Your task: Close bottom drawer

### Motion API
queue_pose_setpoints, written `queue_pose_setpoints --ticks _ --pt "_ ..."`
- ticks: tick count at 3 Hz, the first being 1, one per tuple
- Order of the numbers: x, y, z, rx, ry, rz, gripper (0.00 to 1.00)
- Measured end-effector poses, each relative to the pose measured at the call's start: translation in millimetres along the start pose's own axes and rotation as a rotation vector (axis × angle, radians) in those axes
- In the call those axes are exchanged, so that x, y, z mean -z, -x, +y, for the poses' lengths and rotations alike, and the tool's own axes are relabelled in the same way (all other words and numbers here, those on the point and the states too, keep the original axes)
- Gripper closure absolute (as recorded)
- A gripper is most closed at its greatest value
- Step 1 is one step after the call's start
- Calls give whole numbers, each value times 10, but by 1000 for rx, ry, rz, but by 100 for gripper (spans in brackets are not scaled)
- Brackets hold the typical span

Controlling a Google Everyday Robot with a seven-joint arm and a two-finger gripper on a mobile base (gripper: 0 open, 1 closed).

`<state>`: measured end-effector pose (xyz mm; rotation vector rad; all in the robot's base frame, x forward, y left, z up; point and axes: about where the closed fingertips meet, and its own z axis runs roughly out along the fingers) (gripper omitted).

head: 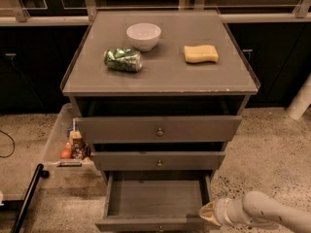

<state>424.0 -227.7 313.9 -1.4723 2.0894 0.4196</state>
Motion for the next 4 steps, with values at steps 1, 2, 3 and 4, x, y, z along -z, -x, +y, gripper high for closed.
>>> queue_pose_setpoints --ticks 1,2,3,4 --pt "-213 -195 18 22 -32 10 100" --pt "-452 -358 53 59 -42 -22 100" --pt "-640 -427 83 105 -38 -61 100" --pt "-848 -427 180 149 2 -93 100"
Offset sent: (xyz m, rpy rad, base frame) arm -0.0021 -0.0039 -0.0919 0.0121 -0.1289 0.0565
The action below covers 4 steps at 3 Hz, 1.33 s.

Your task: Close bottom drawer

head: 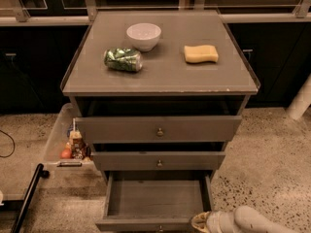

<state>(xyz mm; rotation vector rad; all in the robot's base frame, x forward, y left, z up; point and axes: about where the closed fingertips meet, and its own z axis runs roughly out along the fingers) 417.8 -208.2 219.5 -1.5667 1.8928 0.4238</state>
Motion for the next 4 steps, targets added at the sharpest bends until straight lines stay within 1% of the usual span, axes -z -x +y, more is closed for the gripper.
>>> queue_pose_setpoints --ticks 1,2,3,4 --pt "-180 6 114 29 49 -27 100" --pt "-323 -32 246 44 102 -38 100" --pt "-444 -99 334 43 140 -40 100" --pt "-525 -214 347 17 149 -19 81"
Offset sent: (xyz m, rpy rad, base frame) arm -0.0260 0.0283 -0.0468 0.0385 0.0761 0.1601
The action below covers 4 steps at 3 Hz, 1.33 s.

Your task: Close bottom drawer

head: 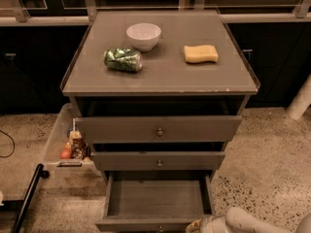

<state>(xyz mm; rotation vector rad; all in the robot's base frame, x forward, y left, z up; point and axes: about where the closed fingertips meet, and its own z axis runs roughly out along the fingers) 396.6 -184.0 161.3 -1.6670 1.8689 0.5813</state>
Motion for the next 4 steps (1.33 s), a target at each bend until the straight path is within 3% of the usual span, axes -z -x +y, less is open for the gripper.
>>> queue_pose_setpoints --ticks 3,4 --pt "-2 0 0 0 0 0 11" --pt "-70 -7 -54 4 -7 -15 1"
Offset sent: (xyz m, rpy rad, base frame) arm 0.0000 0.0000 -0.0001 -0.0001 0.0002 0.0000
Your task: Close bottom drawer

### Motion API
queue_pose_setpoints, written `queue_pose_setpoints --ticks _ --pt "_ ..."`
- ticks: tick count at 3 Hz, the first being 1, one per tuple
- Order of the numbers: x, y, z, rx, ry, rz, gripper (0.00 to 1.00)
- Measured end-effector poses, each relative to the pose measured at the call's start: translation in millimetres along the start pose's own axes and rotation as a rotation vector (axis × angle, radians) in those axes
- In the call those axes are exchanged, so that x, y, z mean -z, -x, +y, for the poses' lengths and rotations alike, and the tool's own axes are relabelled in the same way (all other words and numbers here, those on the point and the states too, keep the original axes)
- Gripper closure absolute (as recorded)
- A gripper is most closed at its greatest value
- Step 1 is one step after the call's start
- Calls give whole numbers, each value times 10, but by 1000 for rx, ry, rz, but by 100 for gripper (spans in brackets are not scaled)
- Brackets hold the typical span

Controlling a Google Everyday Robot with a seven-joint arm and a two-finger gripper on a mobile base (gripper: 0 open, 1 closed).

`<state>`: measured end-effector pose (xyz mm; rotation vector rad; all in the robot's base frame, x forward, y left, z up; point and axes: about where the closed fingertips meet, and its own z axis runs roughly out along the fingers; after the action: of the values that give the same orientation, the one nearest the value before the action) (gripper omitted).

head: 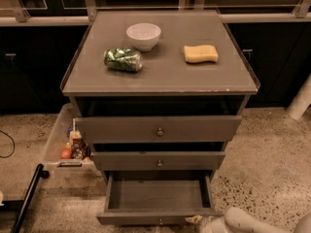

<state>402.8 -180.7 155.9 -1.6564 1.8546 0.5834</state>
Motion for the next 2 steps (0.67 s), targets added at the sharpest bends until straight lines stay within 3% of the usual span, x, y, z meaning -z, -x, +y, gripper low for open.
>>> queue_pose_setpoints --ticks 1,2 --pt "1 0 15 0 0 0 20" --pt "-57 78 -367 62 -28 -2 44"
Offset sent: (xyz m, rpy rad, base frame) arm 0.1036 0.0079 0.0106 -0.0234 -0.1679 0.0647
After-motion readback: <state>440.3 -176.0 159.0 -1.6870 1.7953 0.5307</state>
